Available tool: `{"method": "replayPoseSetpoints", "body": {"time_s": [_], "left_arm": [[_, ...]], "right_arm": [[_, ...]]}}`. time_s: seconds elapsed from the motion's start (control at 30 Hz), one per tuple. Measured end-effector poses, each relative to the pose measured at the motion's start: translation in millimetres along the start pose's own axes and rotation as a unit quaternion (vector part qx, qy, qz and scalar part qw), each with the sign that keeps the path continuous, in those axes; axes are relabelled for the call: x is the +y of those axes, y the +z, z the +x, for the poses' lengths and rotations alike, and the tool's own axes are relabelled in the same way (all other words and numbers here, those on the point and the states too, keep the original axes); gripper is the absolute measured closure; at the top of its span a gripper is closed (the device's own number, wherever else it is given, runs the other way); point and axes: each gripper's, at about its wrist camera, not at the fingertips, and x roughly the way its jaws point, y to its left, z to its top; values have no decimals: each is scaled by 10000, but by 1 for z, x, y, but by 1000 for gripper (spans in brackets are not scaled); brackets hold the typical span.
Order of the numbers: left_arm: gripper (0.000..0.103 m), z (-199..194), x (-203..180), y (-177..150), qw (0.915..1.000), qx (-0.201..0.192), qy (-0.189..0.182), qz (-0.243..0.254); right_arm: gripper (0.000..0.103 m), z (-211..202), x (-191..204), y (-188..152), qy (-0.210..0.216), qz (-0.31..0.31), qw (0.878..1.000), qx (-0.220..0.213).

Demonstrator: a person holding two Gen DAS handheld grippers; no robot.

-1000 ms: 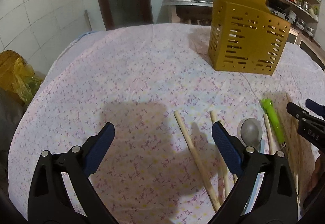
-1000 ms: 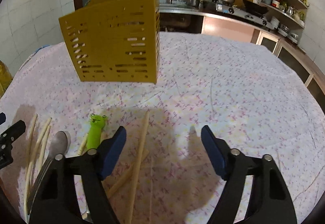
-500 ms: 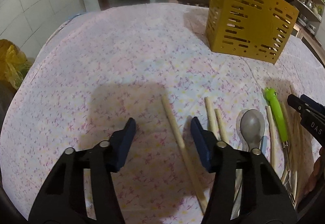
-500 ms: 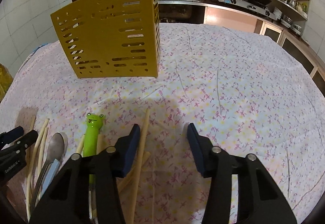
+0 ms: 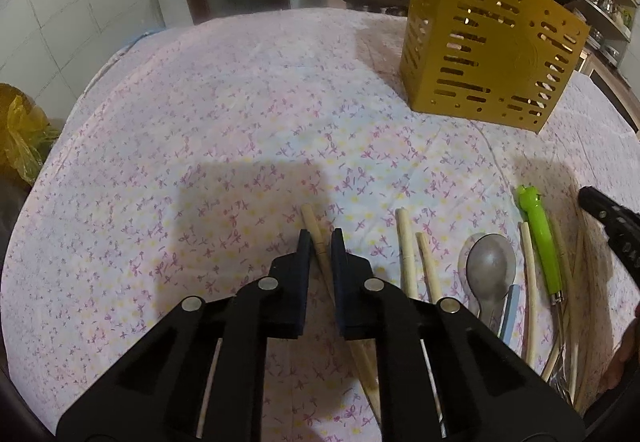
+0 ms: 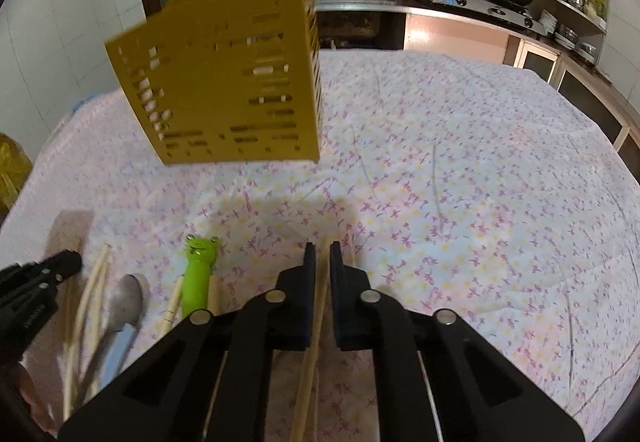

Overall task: Organize utensils
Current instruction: 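Lift the chopsticks with both tools and carry them toward the yellow holder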

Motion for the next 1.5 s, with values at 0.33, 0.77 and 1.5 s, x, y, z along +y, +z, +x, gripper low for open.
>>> {"method": "replayPoseSetpoints", "body": {"time_s": [0.33, 0.77, 1.5], "left_arm": [[97, -87, -2, 9, 9900, -1406, -73, -18], [98, -150, -13, 16, 9697, -2422, -155, 270], [98, -98, 10, 41, 9819, -1869, -309, 28]], "right_arm": [[96, -82, -8, 4, 48, 30, 9924, -1231], [95, -93, -1, 12, 135, -178, 9918, -1259], [97, 26, 1, 13, -47, 42, 9989, 474]]}}
